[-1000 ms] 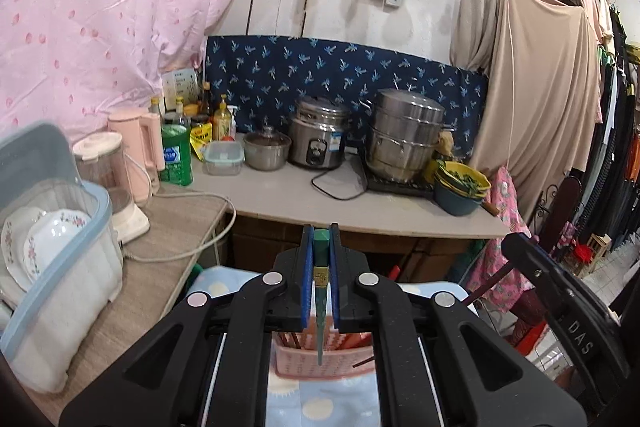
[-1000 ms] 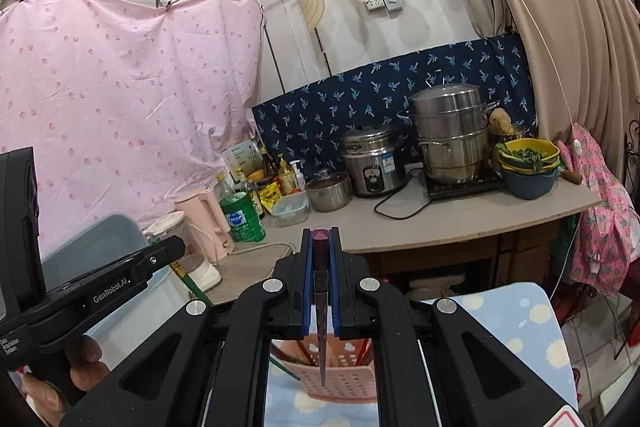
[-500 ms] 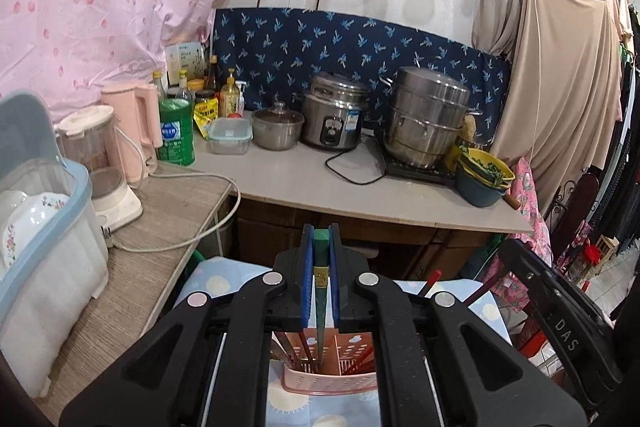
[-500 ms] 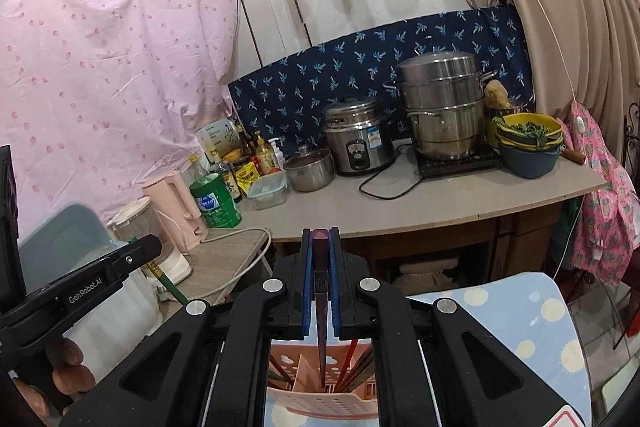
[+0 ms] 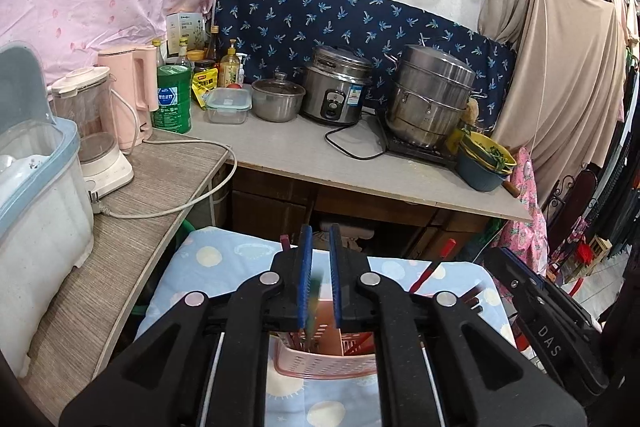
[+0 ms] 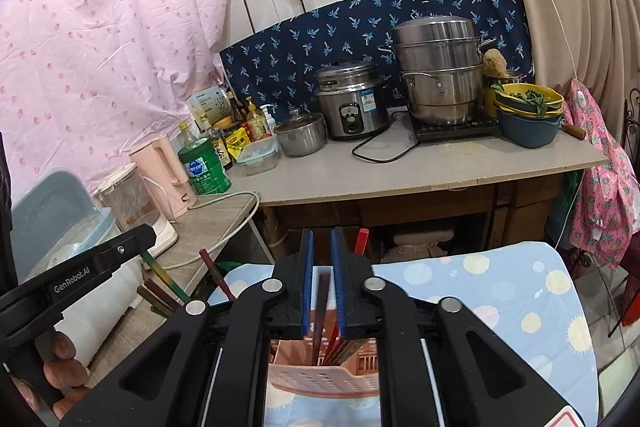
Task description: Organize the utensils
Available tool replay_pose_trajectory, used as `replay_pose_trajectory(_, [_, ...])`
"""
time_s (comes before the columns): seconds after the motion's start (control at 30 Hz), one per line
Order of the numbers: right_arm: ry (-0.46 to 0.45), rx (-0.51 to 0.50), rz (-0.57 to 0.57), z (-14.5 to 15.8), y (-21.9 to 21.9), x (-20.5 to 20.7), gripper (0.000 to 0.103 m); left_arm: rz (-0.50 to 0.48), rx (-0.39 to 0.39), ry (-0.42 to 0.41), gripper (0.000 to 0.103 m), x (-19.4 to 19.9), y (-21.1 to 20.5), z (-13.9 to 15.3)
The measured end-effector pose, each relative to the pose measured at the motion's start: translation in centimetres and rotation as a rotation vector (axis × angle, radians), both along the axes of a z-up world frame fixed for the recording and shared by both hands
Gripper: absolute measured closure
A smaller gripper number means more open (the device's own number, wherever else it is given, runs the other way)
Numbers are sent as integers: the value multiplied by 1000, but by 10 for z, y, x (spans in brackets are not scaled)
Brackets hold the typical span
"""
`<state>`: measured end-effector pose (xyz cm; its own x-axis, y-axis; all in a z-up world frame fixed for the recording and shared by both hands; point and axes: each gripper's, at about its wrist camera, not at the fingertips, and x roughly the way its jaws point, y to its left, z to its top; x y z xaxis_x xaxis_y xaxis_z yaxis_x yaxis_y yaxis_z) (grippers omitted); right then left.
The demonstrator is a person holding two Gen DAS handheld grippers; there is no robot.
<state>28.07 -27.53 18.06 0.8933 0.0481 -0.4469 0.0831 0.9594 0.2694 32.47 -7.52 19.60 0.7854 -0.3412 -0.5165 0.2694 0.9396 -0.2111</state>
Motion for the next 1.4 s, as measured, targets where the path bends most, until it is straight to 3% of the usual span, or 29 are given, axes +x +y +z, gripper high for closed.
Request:
replay_pose_trajectory(0.17, [-8,12,2,3,-1,-11,87,14,19,-15,68,-13,1,-1])
replay_pose_trajectory(0.2, [-11,13,4,4,0,-14,85,17,20,-16,67,-15,1,0])
replay_pose_trajectory(0.5, [-27,29,23,4,7,-52,75,31,65,-6,66,-45,5,-10])
replay_pose_trajectory(1.4, [54,-78,33,-27,31,-147,72,52,204,30,65,-126,10,-48])
